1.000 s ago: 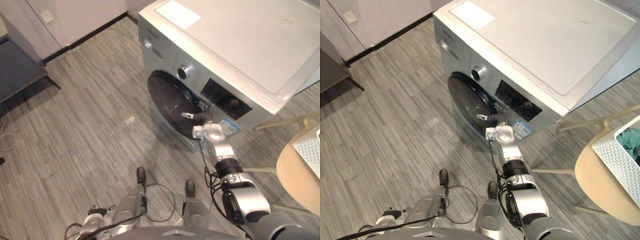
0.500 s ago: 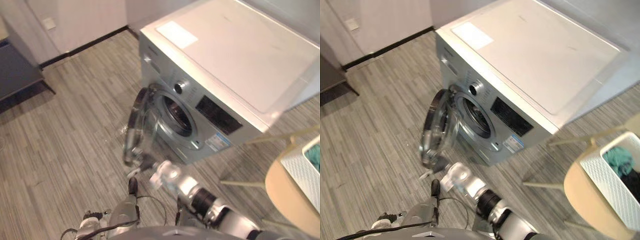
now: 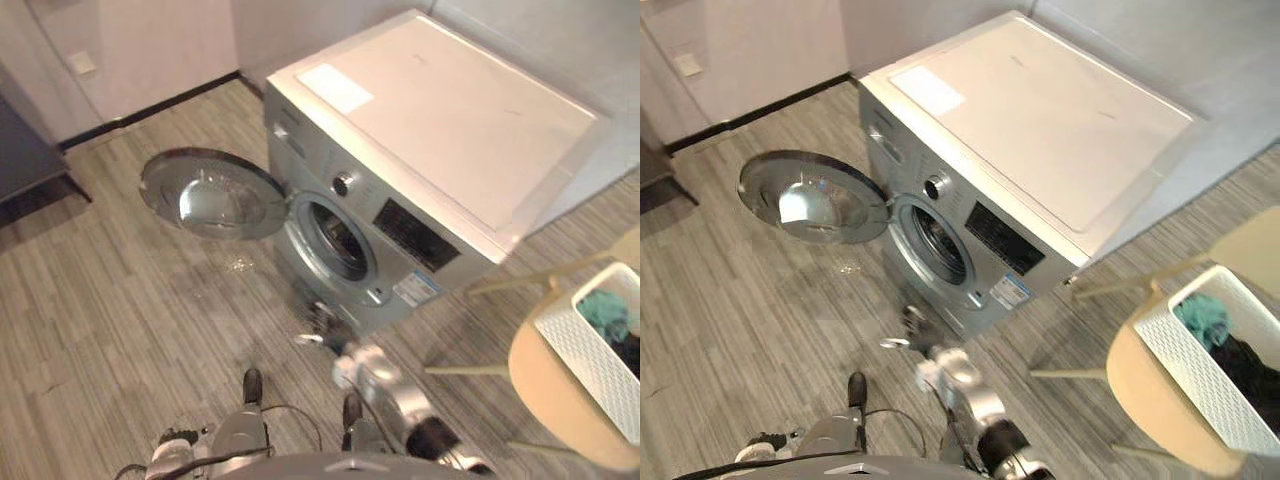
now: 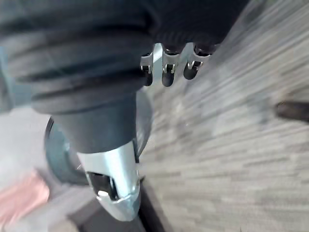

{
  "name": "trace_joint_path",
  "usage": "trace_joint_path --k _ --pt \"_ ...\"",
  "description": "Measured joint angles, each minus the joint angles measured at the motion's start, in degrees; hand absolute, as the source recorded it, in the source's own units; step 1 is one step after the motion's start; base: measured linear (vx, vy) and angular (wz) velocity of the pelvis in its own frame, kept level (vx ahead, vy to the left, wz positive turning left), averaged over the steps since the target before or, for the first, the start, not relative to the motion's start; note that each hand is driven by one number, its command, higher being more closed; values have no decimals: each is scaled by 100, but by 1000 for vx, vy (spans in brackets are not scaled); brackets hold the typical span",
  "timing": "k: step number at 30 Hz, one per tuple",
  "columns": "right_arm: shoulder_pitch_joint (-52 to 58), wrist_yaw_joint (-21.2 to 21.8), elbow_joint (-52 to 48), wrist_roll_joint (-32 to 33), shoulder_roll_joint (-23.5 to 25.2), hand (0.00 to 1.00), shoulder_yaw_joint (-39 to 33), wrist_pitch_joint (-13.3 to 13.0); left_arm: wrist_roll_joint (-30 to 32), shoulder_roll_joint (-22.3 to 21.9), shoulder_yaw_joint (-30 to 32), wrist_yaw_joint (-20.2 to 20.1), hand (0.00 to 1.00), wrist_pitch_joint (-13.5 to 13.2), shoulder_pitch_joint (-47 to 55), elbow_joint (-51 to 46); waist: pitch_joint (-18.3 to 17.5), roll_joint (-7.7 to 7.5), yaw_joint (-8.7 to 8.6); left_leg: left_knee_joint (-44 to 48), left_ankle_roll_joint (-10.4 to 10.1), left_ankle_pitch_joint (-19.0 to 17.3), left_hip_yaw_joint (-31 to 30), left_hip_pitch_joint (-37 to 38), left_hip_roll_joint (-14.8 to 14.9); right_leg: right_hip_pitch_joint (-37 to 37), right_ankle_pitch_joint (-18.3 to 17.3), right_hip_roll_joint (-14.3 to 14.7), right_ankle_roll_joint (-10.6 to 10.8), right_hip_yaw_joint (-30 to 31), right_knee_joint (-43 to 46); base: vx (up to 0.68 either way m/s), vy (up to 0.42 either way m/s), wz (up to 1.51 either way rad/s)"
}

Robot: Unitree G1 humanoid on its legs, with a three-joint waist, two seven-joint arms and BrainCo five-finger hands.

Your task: Pick up the laundry basket with both hands and put the clothes into the washing machine.

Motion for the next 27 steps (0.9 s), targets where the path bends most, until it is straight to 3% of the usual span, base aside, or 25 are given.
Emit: trace_joint_path --k 1,5,8,11,15,23,27 --pt "508 -2 11 -313 -189 0 -636 155 -1 67 -50 -66 0 22 -77 -222 -8 -12 -78 0 -1 -4 153 -44 26 -103 0 11 0 99 12 -37 -1 -23" --pt "979 -22 46 -781 -316 0 -1625 353 -7 147 -36 -152 0 27 -441 -668 -20 -63 -231 1 -1 -5 357 -208 78 -410 7 47 -9 268 65 -24 -14 -30" --pt "1091 -147 92 -883 -355 0 -2209 447 -155 523 116 -145 0 15 -987 -922 6 -142 -398 2 -2 -3 605 -399 133 -795 151 99 -22 491 107 -22 -49 -52" --pt "1071 -148 184 -861 -332 0 -2274 456 -541 913 479 -97 0 -34 -1515 -884 91 -194 -494 6 -39 26 819 -520 190 -1011 411 150 -33 609 -16 19 -59 -41" --pt "1025 -142 207 -674 -210 0 -2382 554 -1498 1314 814 -81 0 -52 -2060 -749 263 -293 -553 38 -46 92 1070 -698 266 -1227 768 235 1 875 -268 66 -41 -39" --pt "991 -337 -136 -348 32 0 -2492 511 -3552 1643 965 386 0 -250 -3389 -411 747 -612 -749 43 -66 99 1209 -934 339 -1458 991 319 -21 1033 -497 45 -17 -13" --pt "990 -459 -217 -176 86 0 -2485 397 -3827 1777 966 569 0 -279 -3818 -399 932 -696 -779 169 -106 68 1179 -1035 405 -1483 1008 346 -43 1014 -512 0 0 0"
